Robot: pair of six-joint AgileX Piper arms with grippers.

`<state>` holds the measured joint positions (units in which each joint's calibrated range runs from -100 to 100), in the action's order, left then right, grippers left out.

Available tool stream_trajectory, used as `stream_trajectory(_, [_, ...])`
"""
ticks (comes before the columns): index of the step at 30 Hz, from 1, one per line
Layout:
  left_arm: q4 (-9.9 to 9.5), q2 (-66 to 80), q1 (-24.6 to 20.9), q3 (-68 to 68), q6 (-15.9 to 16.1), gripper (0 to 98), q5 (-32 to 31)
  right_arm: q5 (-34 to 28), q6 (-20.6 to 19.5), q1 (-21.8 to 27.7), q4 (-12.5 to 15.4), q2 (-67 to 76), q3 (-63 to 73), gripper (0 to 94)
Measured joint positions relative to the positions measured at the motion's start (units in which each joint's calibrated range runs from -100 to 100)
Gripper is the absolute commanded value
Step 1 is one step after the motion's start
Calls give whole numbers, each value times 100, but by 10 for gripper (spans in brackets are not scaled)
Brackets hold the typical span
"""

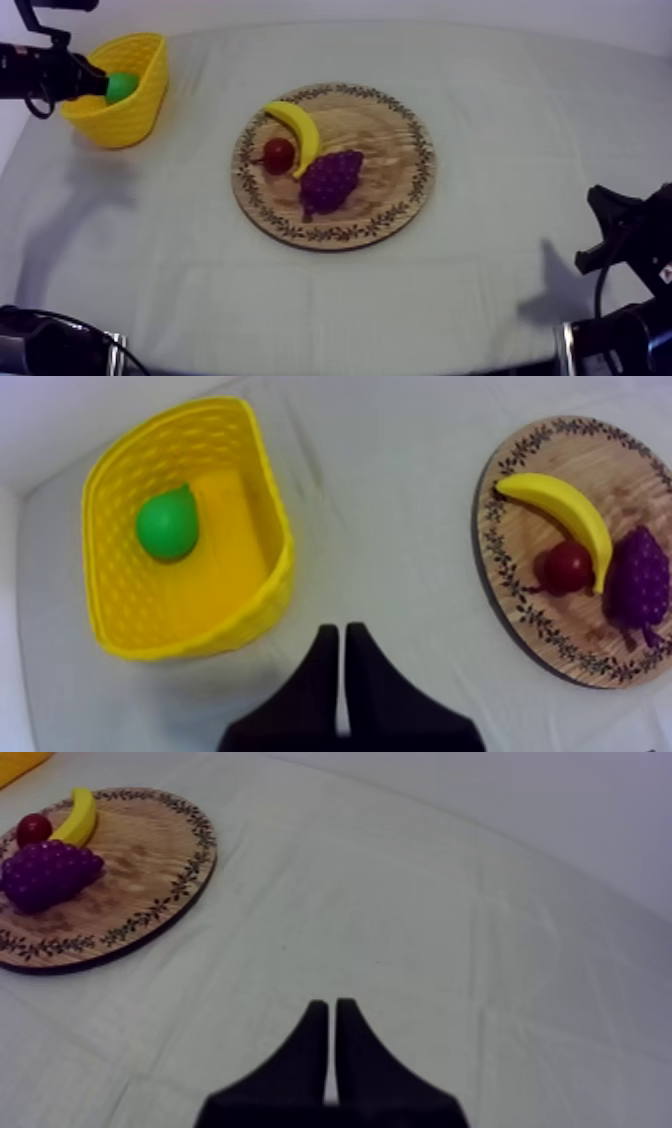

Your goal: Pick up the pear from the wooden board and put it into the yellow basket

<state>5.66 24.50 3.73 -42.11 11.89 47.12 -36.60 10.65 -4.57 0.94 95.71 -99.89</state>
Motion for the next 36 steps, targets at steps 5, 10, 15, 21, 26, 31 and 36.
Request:
stream_trajectory(5, [11,480,96,-732,220,0,-346,0,0,0,0,0,0,4])
stream_trajectory(10, [72,1040,69,-1448,546,0,-566,0,0,0,0,0,0,4])
stream_trajectory(15, [195,1614,38,-2147,902,0,-914,0,6,0,0,0,0,4])
stream_trajectory(21, [429,2428,9,-3023,1356,0,-1322,0,3,0,0,0,0,4])
stream_trajectory(26, [629,3208,-57,-3691,1658,0,-1392,0,3,0,0,0,0,4])
stream_trajectory(31, [808,4088,-126,-4354,1843,0,-1355,0,-2,0,0,0,0,4])
stream_trajectory(36, [885,5019,-192,-4907,1771,0,-1242,0,-2,0,0,0,0,4])
